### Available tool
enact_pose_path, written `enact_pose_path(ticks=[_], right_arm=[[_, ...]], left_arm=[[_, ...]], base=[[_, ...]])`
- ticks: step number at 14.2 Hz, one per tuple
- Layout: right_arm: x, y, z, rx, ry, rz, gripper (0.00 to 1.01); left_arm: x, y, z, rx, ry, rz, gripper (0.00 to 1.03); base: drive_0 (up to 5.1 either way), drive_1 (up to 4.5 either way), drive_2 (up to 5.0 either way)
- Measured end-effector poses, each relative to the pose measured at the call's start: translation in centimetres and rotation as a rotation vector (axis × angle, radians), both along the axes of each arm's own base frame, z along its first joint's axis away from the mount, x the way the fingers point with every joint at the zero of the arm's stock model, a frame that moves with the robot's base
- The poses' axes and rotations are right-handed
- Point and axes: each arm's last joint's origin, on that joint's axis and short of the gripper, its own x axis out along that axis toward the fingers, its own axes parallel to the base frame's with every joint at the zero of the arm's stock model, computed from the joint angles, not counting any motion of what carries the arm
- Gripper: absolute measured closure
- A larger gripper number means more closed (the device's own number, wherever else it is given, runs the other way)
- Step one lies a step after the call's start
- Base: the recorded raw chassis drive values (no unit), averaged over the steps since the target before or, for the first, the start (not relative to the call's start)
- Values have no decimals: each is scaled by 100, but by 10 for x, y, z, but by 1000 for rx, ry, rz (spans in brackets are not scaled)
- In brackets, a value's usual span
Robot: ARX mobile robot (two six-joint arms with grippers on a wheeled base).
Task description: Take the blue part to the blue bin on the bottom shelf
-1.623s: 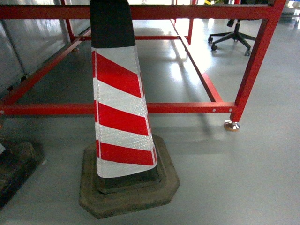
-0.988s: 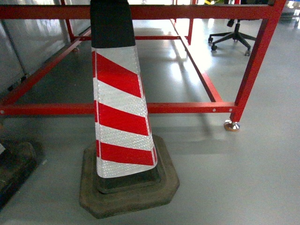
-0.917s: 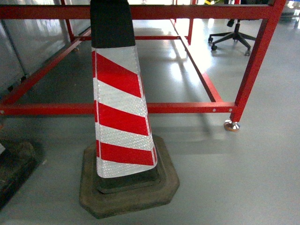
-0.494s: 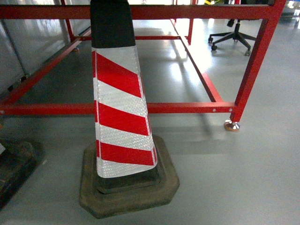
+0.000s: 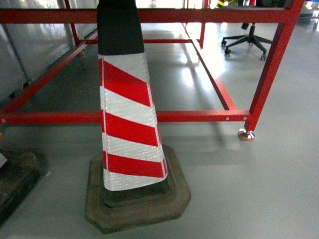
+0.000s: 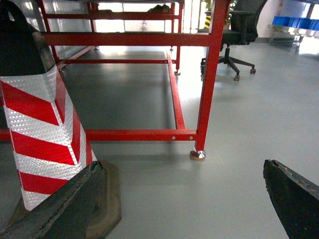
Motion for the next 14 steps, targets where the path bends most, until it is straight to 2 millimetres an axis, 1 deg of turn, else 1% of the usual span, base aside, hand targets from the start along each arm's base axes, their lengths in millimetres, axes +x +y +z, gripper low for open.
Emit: enact_pose_path(ticks=[14], right_arm=[[0,0,0,2,-2,-1,3]], left_arm=[[0,0,0,0,-3,0,5]], base=[[0,0,0]])
